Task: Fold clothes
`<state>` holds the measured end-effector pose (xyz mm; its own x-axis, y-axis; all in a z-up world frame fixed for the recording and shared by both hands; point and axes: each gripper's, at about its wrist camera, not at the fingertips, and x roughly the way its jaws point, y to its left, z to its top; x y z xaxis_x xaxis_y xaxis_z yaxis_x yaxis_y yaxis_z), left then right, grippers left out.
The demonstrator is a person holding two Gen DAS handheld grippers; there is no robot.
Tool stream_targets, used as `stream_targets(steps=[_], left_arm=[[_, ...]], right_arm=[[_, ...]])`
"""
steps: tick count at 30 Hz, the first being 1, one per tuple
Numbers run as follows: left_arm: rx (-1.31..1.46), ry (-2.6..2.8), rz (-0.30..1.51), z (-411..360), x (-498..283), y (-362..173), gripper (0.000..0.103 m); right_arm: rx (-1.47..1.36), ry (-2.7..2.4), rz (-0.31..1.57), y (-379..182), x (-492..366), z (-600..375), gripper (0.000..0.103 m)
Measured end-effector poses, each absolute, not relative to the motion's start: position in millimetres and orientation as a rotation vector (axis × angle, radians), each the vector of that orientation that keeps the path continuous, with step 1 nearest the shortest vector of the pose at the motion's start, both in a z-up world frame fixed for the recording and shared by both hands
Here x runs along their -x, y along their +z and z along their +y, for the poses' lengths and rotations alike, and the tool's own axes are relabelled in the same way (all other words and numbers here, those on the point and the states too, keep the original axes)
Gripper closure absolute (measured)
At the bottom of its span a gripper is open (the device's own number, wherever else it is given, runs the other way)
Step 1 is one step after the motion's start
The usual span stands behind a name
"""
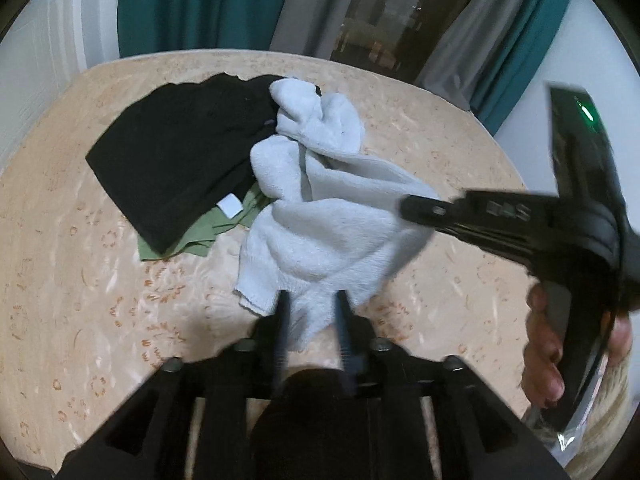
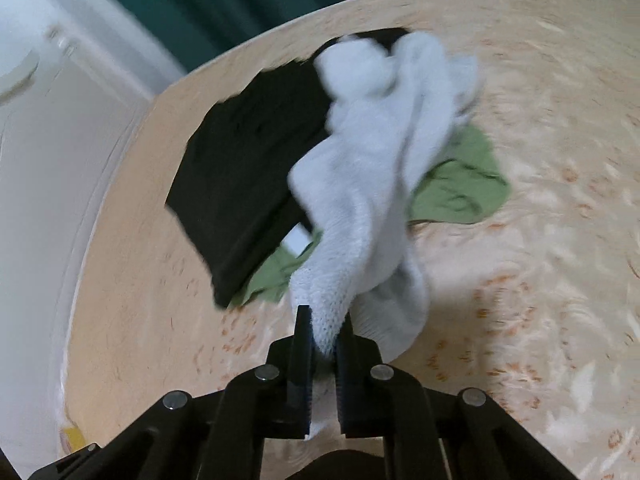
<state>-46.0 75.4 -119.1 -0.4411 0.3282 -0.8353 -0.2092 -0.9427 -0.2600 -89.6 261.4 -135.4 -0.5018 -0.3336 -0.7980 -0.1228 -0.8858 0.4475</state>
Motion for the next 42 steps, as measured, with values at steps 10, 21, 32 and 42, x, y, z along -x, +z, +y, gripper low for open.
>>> stream_targets(steps=[10, 21, 32, 42], left_arm=[[1.505, 2.33, -0.227, 141.3, 116.3, -122.0, 0.037], [1.718, 2.104, -0.461, 229.0, 188.9, -169.5, 0.037], [1.892, 1.938, -0.642, 275.6, 201.4, -212.7, 0.037], [1.853, 1.881, -0.567, 291.5, 206.9, -218.3, 0.037]], right_arm=[[-1.487, -2.679, -0.853, -123.9, 49.8, 349.7, 0.096], [-1.683, -2.774, -0.744, -134.5, -26.6, 412.8, 0.097], [-1.648, -2.878, -0.626, -117.1, -60.1, 427.4, 0.103], [-1.713, -2.816, -0.703, -142.2, -72.1, 446.5, 0.082]])
